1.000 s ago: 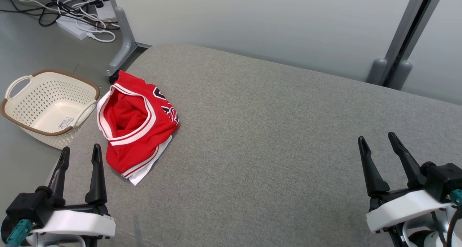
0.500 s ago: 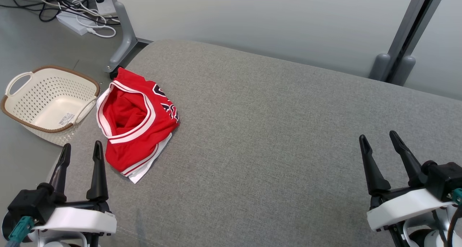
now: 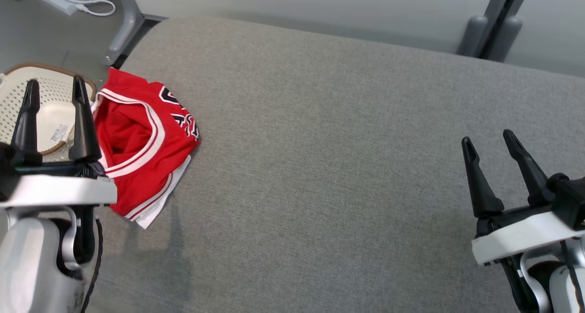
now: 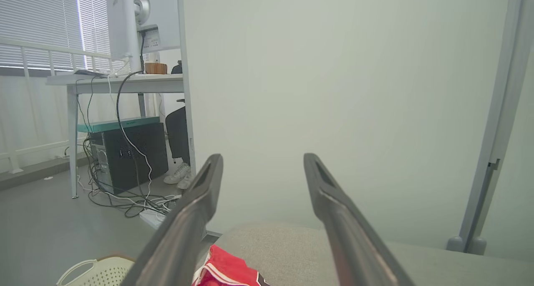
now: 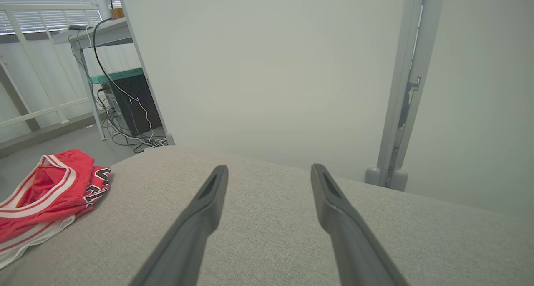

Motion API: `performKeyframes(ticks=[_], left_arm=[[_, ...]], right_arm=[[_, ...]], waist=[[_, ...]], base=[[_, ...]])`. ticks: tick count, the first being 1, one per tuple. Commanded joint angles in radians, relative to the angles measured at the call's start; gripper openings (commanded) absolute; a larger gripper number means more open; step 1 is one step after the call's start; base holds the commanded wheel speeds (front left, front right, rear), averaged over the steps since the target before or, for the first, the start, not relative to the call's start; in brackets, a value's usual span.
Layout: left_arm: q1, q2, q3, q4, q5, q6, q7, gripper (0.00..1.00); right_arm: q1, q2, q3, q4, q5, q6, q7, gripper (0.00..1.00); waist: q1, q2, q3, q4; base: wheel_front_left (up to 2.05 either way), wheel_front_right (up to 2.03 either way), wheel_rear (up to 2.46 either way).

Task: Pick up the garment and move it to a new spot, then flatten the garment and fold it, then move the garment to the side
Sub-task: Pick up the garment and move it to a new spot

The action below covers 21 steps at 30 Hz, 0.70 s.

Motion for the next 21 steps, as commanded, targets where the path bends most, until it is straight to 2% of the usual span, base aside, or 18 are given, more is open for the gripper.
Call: performKeyframes(ticks=[1, 6, 14, 21], left_arm=[[-0.041, 0.004, -0.005, 0.021, 0.0, -0.014, 0.002, 1.0], [-0.158, 0.016, -0.014, 0.178, -0.036, -0.066, 0.038, 1.0], [-0.277, 0.0, -0.041, 0.58, -0.104, -0.153, 0.123, 1.0], [-0.341, -0.019, -0.067, 0.848, -0.134, -0.191, 0.187, 1.0]], right_arm=[[-0.023, -0.014, -0.002, -0.01, -0.009, 0.0, 0.004, 1.0], [-0.06, -0.019, -0.001, -0.036, -0.011, 0.0, 0.013, 1.0], [-0.097, -0.018, 0.003, -0.034, -0.006, 0.0, 0.002, 1.0], [-0.113, -0.015, 0.01, -0.016, -0.006, 0.0, -0.004, 1.0]], waist=[[0.0, 0.0, 0.054, -0.04], [0.0, 0.0, 0.137, -0.088], [0.0, 0.0, 0.213, -0.128], [0.0, 0.0, 0.231, -0.142]], base=[[0.0, 0.0, 0.0], [0.0, 0.0, 0.0], [0.0, 0.0, 0.0], [0.0, 0.0, 0.0]])
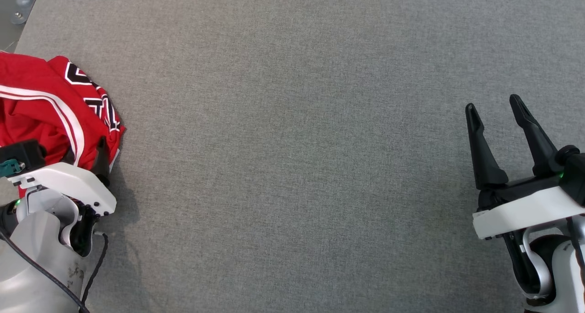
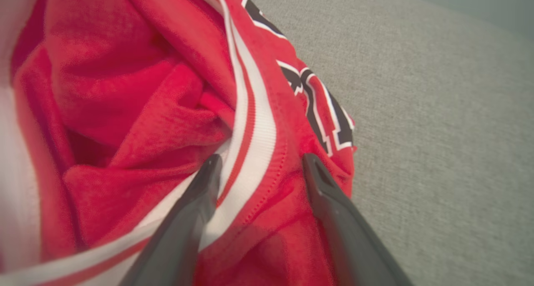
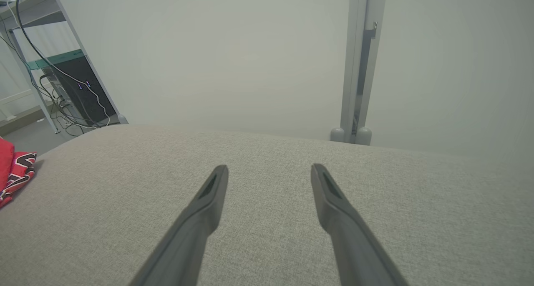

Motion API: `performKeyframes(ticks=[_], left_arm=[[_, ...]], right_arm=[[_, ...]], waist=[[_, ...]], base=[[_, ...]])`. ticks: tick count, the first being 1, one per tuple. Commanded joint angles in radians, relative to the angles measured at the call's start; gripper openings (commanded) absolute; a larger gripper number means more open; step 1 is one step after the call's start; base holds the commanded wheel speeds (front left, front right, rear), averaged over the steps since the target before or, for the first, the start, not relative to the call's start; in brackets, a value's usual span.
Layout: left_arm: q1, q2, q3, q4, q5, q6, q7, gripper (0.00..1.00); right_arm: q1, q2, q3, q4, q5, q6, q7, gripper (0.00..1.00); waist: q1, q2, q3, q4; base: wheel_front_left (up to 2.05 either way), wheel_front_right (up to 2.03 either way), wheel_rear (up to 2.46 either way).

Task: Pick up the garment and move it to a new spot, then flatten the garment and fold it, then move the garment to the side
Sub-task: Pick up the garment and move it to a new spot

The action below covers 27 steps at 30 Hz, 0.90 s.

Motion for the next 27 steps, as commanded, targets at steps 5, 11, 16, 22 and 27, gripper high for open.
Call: performKeyframes(ticks=[5, 11, 16, 22, 27], left_arm=[[-0.041, 0.01, -0.014, 0.088, -0.008, -0.02, -0.032, 0.0], [-0.059, 0.045, -0.023, 0.092, 0.011, -0.027, -0.14, 0.0], [-0.045, 0.078, 0.001, 0.007, 0.034, -0.002, -0.186, 0.0], [0.088, 0.117, 0.064, -0.281, 0.084, 0.088, -0.19, 0.0], [0.249, 0.137, 0.093, -0.519, 0.095, 0.164, -0.176, 0.0]], right_arm=[[-0.014, 0.0, 0.004, 0.013, 0.006, 0.0, -0.02, 1.0], [0.006, 0.005, -0.018, 0.027, 0.005, 0.0, -0.041, 1.0], [0.026, 0.011, -0.027, 0.035, 0.006, 0.0, -0.056, 1.0], [0.067, 0.021, -0.019, 0.052, 0.018, 0.0, -0.078, 1.0], [0.107, 0.026, -0.022, 0.061, 0.018, 0.0, -0.085, 1.0]], waist=[[0.0, 0.0, -0.007, -0.011], [0.0, 0.0, -0.049, -0.017], [0.0, 0.0, -0.104, -0.031], [0.0, 0.0, -0.194, -0.075], [0.0, 0.0, -0.251, -0.134]], base=[[0.0, 0.0, 0.0], [0.0, 0.0, 0.0], [0.0, 0.0, 0.0], [0.0, 0.0, 0.0], [0.0, 0.0, 0.0]])
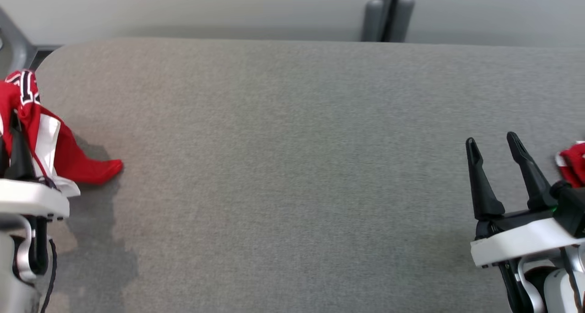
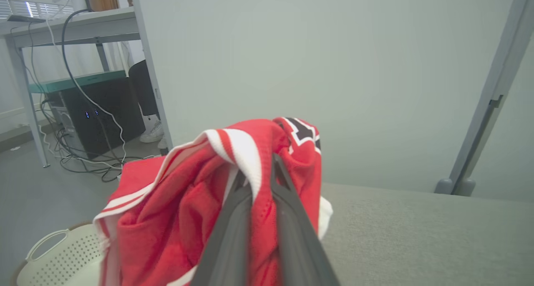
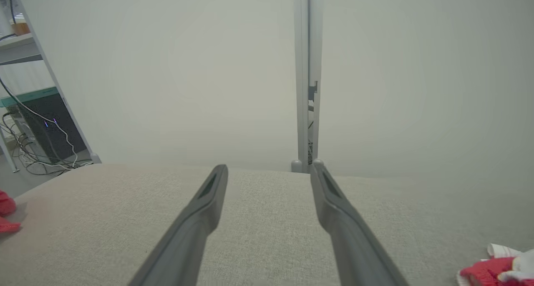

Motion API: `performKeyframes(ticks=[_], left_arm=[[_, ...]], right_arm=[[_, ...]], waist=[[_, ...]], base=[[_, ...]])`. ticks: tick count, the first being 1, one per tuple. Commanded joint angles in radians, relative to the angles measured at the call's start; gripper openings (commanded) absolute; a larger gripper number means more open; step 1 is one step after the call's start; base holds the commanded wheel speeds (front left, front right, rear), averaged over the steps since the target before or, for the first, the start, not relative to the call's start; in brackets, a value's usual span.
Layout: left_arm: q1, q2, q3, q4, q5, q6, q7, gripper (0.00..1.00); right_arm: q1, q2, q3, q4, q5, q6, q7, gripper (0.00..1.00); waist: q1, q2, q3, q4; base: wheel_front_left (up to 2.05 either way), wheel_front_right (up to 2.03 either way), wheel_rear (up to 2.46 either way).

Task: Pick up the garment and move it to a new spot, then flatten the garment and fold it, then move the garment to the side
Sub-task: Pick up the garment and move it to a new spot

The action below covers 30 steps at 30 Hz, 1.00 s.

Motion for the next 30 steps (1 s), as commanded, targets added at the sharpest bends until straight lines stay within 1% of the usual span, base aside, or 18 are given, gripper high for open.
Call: performKeyframes(ticks=[1, 5, 10, 15, 18, 21, 24, 25, 30], left_arm=[[0.055, 0.008, 0.01, -0.077, 0.002, 0.026, 0.015, 0.0], [0.184, 0.018, 0.018, -0.274, 0.012, 0.085, 0.072, 0.0], [0.307, 0.023, 0.014, -0.461, 0.03, 0.147, 0.14, 0.0], [0.377, 0.018, -0.011, -0.585, 0.056, 0.188, 0.185, 0.0], [0.394, 0.019, -0.031, -0.632, 0.071, 0.199, 0.205, 0.0], [0.382, 0.015, -0.066, -0.663, 0.088, 0.195, 0.226, 0.0], [0.345, 0.003, -0.119, -0.676, 0.1, 0.175, 0.25, 0.0], [0.345, 0.003, -0.119, -0.676, 0.1, 0.175, 0.25, 0.0], [0.272, -0.032, -0.22, -0.627, 0.111, 0.122, 0.269, 0.0]], right_arm=[[0.019, 0.001, -0.006, 0.003, 0.002, 0.0, -0.007, 1.0], [0.051, 0.002, -0.013, -0.002, 0.007, 0.0, -0.006, 1.0], [0.079, 0.003, -0.013, -0.012, 0.001, 0.0, 0.009, 1.0], [0.089, 0.004, -0.007, -0.023, 0.004, 0.0, 0.017, 1.0], [0.079, 0.003, 0.001, -0.03, 0.009, 0.0, 0.015, 1.0], [0.067, 0.004, 0.013, -0.033, 0.015, 0.0, 0.008, 1.0], [0.057, 0.004, 0.016, -0.034, 0.027, 0.0, -0.006, 1.0], [0.057, 0.004, 0.016, -0.034, 0.027, 0.0, -0.006, 1.0], [0.032, 0.004, 0.042, -0.015, 0.034, 0.0, -0.023, 1.0]], waist=[[0.0, -0.0001, -0.045, -0.052], [0.0, -0.0001, -0.079, -0.091], [0.0, -0.0001, -0.112, -0.124], [0.0, -0.0001, -0.122, -0.152], [0.0, -0.0001, -0.114, -0.178], [0.0, -0.0001, -0.096, -0.211], [0.0, -0.0001, -0.068, -0.246], [0.0, -0.0001, -0.068, -0.246], [0.0, -0.0001, -0.023, -0.325]], base=[[0.0, 0.0, 0.0], [0.0, 0.0, 0.0], [0.0, 0.0, 0.0], [0.0, 0.0, 0.0], [0.0, 0.0, 0.0], [0.0, 0.0, 0.0], [0.0, 0.0, 0.0], [0.0, 0.0, 0.0], [0.0, 0.0, 0.0]])
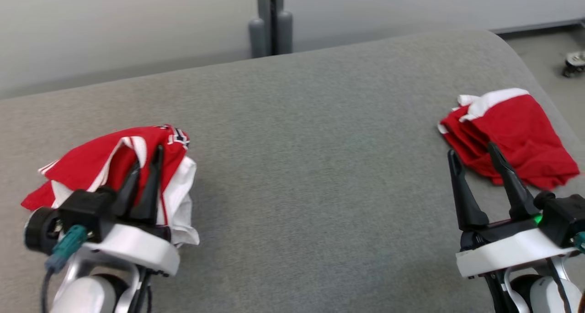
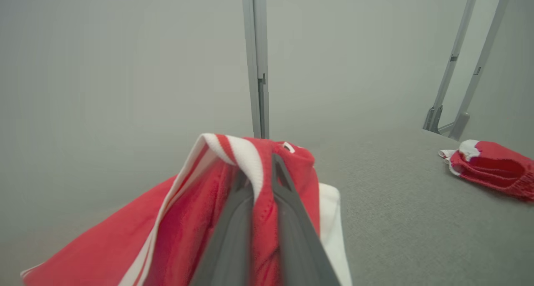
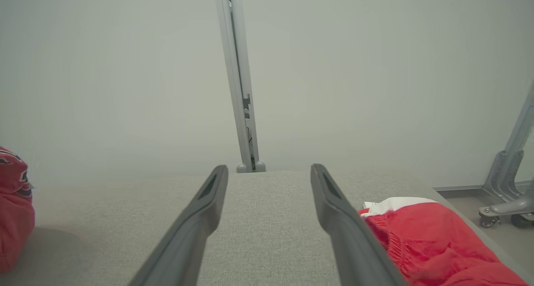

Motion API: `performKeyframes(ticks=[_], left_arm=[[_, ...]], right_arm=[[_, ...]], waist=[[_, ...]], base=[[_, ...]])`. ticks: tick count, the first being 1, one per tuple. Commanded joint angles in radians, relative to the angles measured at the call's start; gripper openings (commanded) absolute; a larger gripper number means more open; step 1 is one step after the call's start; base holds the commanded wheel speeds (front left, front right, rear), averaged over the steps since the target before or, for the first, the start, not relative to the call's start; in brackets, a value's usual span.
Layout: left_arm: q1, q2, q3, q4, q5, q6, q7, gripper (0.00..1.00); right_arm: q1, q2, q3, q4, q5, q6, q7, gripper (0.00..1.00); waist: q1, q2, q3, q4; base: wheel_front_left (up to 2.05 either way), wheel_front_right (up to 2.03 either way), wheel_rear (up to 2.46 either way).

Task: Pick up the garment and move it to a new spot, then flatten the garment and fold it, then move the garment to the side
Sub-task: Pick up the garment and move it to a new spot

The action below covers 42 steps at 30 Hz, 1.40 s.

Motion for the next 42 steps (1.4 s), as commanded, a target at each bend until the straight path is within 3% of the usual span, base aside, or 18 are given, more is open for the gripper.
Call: performKeyframes(ticks=[1, 14, 27, 28, 29, 30, 34, 42], left_arm=[[-0.032, 0.0, -0.009, 0.015, 0.005, -0.012, -0.002, 0.0], [-0.315, -0.122, -0.253, 0.24, 0.067, -0.186, 0.042, 0.0], [-0.442, -0.191, -0.376, 0.481, 0.093, -0.262, 0.079, 0.0], [-0.447, -0.194, -0.381, 0.495, 0.092, -0.266, 0.078, 0.13], [-0.449, -0.198, -0.387, 0.504, 0.088, -0.27, 0.077, 0.96], [-0.453, -0.203, -0.392, 0.511, 0.082, -0.273, 0.072, 1.0], [-0.469, -0.22, -0.396, 0.512, 0.066, -0.282, 0.029, 1.0], [-0.424, -0.219, -0.346, 0.45, 0.022, -0.255, -0.048, 1.0]], right_arm=[[-0.022, -0.004, 0.007, 0.002, -0.004, 0.0, -0.009, 1.0], [-0.063, -0.003, 0.033, 0.054, 0.067, 0.0, -0.082, 1.0], [-0.095, -0.003, 0.076, 0.135, 0.132, 0.0, -0.177, 1.0], [-0.096, -0.003, 0.076, 0.14, 0.132, 0.0, -0.181, 1.0], [-0.098, -0.003, 0.076, 0.145, 0.131, 0.0, -0.183, 1.0], [-0.1, -0.003, 0.076, 0.15, 0.13, 0.0, -0.185, 1.0], [-0.112, -0.004, 0.067, 0.161, 0.118, 0.0, -0.192, 1.0], [-0.114, -0.004, 0.037, 0.152, 0.079, 0.0, -0.172, 1.0]], waist=[[0.0, 0.0, 0.04, -0.054], [0.0, 0.0, 0.189, -0.222], [0.0, 0.0, 0.279, -0.3], [0.0, 0.0, 0.28, -0.3], [0.0, 0.0, 0.28, -0.299], [0.0, 0.0, 0.279, -0.296], [0.0, 0.0, 0.262, -0.274], [0.0, 0.0, 0.204, -0.198]], base=[[0.0, 0.0, 0.0], [0.0, 0.0, 0.0], [0.0, 0.0, 0.0], [0.0, 0.0, 0.0], [0.0, 0.0, 0.0], [0.0, 0.0, 0.0], [0.0, 0.0, 0.0], [0.0, 0.0, 0.0]])
